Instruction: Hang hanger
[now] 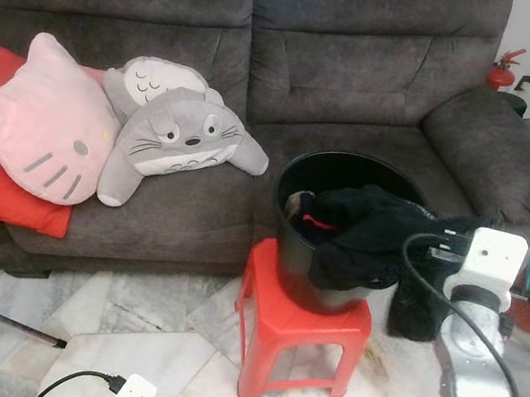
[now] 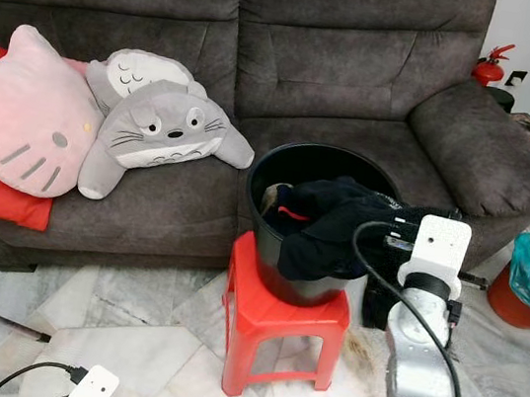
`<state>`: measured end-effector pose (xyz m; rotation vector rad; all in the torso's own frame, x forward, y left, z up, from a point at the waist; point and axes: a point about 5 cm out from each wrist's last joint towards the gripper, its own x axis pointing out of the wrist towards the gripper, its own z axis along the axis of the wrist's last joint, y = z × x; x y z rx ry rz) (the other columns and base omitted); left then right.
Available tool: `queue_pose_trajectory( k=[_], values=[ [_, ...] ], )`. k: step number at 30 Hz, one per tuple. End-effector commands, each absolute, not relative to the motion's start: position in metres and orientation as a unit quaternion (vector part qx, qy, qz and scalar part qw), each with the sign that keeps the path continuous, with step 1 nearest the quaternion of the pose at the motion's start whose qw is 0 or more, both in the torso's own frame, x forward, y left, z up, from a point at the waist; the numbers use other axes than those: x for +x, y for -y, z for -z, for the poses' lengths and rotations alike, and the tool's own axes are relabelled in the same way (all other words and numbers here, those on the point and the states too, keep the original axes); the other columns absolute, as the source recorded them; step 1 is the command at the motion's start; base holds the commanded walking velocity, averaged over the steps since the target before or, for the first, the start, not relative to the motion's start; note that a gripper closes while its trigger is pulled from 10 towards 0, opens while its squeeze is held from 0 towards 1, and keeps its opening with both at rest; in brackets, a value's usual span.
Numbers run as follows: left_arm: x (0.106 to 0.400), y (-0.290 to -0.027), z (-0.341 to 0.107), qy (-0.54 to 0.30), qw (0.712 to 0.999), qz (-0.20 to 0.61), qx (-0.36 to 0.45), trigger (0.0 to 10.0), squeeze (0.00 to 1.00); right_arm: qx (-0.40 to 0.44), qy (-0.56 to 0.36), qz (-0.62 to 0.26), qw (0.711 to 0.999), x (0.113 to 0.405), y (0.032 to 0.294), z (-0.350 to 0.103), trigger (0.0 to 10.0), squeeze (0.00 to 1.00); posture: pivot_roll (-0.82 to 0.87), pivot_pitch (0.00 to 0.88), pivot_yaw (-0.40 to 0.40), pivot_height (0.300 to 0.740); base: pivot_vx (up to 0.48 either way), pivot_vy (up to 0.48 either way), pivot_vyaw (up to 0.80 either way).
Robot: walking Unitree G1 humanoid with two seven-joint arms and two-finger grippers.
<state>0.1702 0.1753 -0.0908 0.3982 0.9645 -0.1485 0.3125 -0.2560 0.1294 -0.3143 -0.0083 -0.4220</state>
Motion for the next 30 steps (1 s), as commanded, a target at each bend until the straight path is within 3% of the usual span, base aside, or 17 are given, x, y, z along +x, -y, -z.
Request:
queue_pose_trajectory(
  k=[1, 5, 11, 18, 24, 30],
  values=[
    [0.166, -0.178, 0.093, -0.47, 0.857, 0.073, 0.198, 10.0, 0.0, -0.162, -0.012, 0.211, 0.964, 0.317, 0.262, -0.131, 0.0, 0.0, -0.24, 0.023, 0.053, 0.74, 0.0, 0.0, 0.0],
    [0.166, -0.178, 0.092, -0.469, 0.857, 0.072, 0.198, 10.0, 0.0, -0.177, -0.028, 0.218, 0.959, 0.328, 0.279, -0.137, 0.0, 0.0, -0.23, 0.019, 0.056, 0.74, 0.0, 0.0, 0.0],
    [0.167, -0.179, 0.092, -0.469, 0.857, 0.072, 0.2, 10.0, 0.0, -0.217, -0.038, 0.167, 0.961, 0.344, 0.278, -0.145, 0.0, 0.0, -0.23, 0.018, 0.06, 0.74, 0.0, 0.0, 0.0],
    [0.167, -0.18, 0.092, -0.469, 0.858, 0.071, 0.2, 10.0, 0.0, -0.237, -0.019, 0.103, 0.966, 0.357, 0.259, -0.15, 0.0, 0.0, -0.22, 0.017, 0.062, 0.74, 0.0, 0.0, 0.0],
    [0.167, -0.18, 0.092, -0.466, 0.862, 0.066, 0.187, 10.0, 0.0, -0.178, 0.004, 0.092, 0.98, 0.357, 0.245, -0.145, 0.0, 0.0, -0.22, 0.018, 0.066, 0.74, 0.0, 0.0, 0.0],
    [0.167, -0.179, 0.092, -0.465, 0.865, 0.064, 0.176, 10.0, 0.0, -0.179, 0.008, 0.077, 0.981, 0.352, 0.238, -0.135, 0.0, 0.0, -0.22, 0.019, 0.066, 0.74, 0.0, 0.0, 0.0]
  ],
)
